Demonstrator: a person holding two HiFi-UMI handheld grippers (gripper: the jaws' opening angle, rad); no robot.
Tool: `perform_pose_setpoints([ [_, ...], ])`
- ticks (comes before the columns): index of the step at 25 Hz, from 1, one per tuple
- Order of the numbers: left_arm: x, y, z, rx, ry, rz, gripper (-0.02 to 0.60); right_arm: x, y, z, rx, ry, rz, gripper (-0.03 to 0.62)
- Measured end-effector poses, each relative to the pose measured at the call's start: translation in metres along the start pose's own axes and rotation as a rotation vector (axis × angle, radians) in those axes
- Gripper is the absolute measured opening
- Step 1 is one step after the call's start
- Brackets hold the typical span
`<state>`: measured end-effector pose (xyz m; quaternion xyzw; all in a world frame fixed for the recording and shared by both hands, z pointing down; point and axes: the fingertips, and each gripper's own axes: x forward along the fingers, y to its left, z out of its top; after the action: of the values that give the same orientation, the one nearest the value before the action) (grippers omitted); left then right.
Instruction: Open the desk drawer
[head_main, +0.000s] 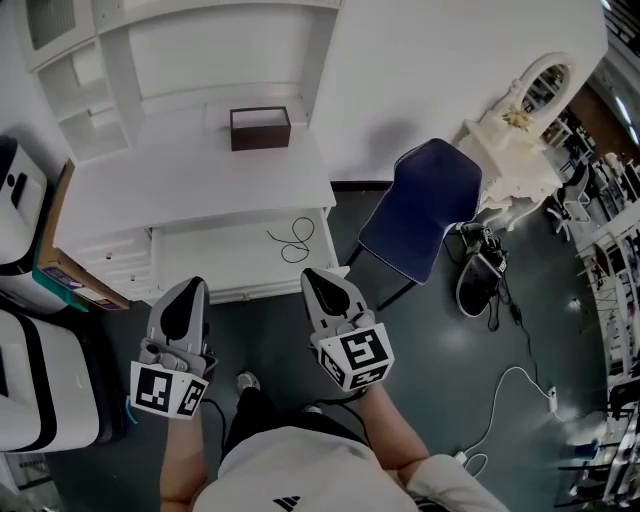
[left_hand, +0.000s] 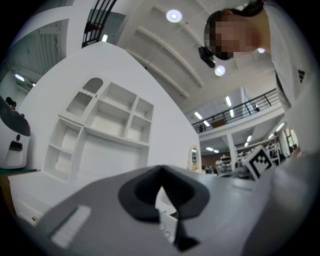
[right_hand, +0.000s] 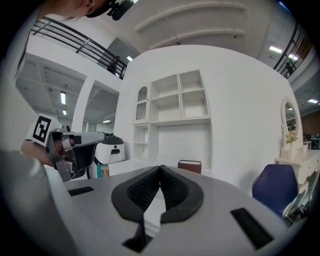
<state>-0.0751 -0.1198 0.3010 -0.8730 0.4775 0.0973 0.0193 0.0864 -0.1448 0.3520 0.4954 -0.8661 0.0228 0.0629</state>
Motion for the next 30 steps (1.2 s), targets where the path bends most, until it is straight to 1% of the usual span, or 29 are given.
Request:
perform_pose_setpoints([
  [6,0.000,-0.016,0.007,0.010,-0.016,0.000,0.005,-0.023,-0.008,0.023,-0.021,-0.055,-0.013,-0.002],
  [11,0.000,-0.027,0.014,0.016,-0.028,0.002,0.005,-0.040,-0.014,0.037,-0.016,-0.096,-0.022,-0.003],
  [16,-0.002,-0.038,0.019,0.024,-0.041,0.000,0.005,-0.053,-0.015,0.044,-0.030,-0.120,-0.028,-0.003],
  [20,-0.003,-0.045,0.024,0.027,-0.054,0.007,0.005,-0.061,-0.018,0.047,-0.021,-0.131,-0.032,-0.003],
  [24,-0.005,-0.046,0.026,0.019,-0.070,0.021,0.006,-0.065,-0.019,0.049,-0.018,-0.139,-0.034,-0.003],
  [30,-0.005,-0.046,0.026,0.020,-0.067,0.027,0.006,-0.065,-0.019,0.052,-0.017,-0.151,-0.034,-0.003],
])
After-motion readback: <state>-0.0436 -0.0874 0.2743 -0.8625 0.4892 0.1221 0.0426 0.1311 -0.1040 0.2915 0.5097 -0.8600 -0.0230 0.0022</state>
